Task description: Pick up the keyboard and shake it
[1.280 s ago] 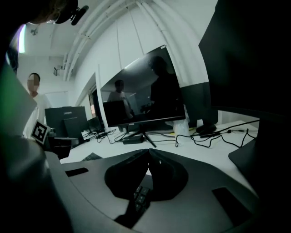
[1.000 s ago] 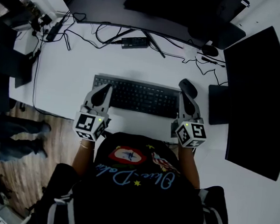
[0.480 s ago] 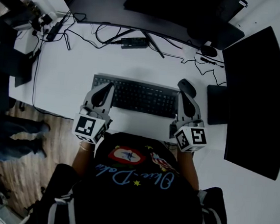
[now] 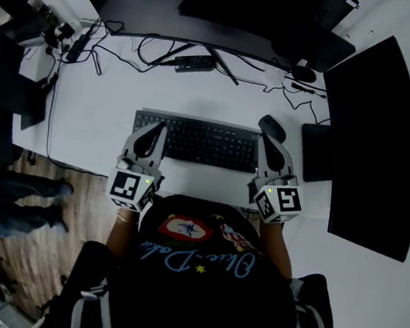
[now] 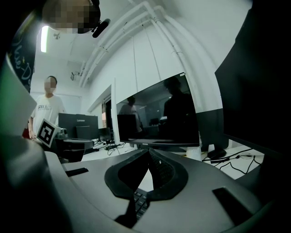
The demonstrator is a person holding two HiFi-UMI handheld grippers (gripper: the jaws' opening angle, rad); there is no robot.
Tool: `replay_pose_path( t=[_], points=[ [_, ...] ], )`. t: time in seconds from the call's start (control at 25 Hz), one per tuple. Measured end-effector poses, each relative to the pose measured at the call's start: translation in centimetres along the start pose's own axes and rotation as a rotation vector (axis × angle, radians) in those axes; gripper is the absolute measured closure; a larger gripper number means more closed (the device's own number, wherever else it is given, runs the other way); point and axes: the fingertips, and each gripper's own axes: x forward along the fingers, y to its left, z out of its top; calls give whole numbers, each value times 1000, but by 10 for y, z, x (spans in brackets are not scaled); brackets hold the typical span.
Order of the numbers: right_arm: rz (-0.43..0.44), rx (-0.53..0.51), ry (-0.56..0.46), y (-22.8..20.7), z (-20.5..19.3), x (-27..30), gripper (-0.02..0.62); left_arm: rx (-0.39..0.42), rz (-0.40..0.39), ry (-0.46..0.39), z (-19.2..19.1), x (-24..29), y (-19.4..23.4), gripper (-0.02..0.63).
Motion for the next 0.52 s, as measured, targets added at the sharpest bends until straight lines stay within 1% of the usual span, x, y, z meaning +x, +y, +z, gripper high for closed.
replay_pose_path(
  t=[0.24,0.4,0.52],
  points=[
    [1,-11,7,0,1,-2,595,4,2,6,-3,1,0,600],
    [2,-13,11,0,0,-3,595,-26,-5,6,-5,1,-1,600],
    [2,-11,10,1,1,-4,595,-30,-9,-1,-5,0,-1,600]
  ],
)
